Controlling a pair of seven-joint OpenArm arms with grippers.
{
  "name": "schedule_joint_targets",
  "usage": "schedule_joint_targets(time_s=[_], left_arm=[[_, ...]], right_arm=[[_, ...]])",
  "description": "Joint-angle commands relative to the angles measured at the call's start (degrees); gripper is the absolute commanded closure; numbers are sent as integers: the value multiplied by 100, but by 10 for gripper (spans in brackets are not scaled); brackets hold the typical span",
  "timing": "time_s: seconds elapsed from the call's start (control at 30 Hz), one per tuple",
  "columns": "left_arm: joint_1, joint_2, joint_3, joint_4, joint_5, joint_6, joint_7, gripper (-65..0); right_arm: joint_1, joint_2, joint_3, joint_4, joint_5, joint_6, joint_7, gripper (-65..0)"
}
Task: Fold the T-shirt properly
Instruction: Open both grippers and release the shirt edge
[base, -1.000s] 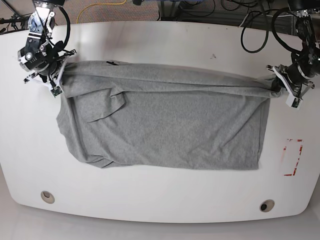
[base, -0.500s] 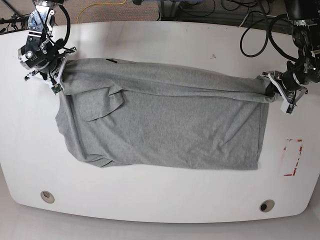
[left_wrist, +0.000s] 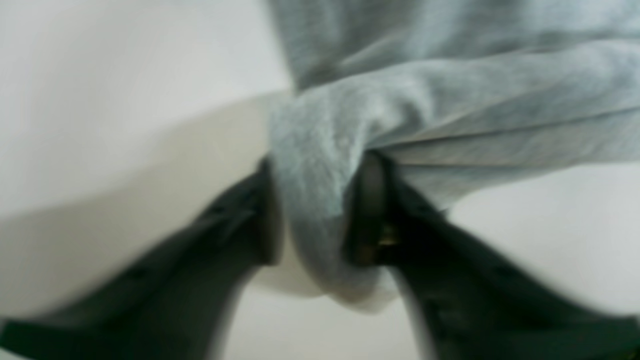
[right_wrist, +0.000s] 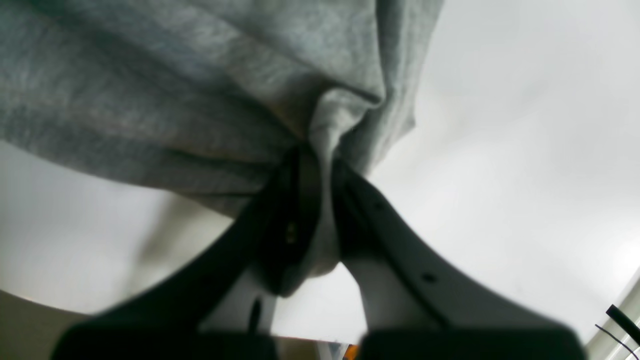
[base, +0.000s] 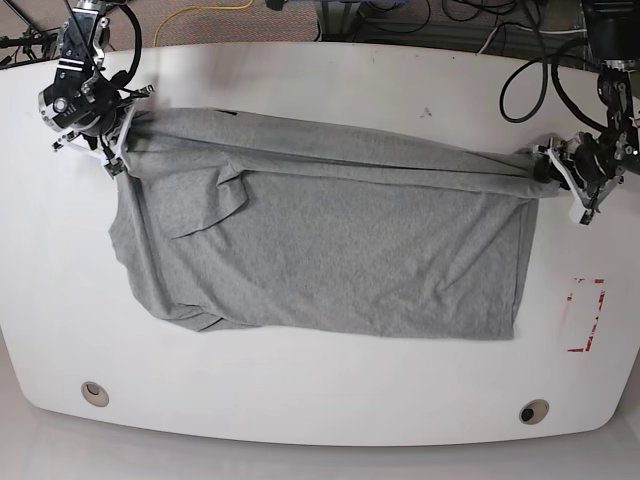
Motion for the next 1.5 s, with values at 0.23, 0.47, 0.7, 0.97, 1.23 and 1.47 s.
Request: schedule_joint_targets(time_s=[0.23, 0.47, 0.7, 0.97, 1.23, 1.47], left_arm=[[-234, -335, 155, 91, 14, 20, -42, -567], [-620, -450, -48, 917, -92, -33, 450, -572], [-656, -423, -311, 2087, -602, -771, 1092, -568], [-216, -168, -619, 2895, -699, -841, 1567, -568], [294, 403, -1234, 2913, -268, -824, 1558, -567], [566, 974, -1261, 2834, 954, -868, 952, -569]], right_arm=[[51, 85, 67, 123, -259, -14, 9, -138], [42, 41, 76, 888, -461, -14, 9, -407], [156, -170, 208, 1337, -452, -14, 0, -468], [411, -478, 621, 1328, -435, -14, 0, -468], [376, -583, 814, 1337, -435, -14, -17, -468], [403, -777, 1096, 1310, -496, -14, -17, -468]])
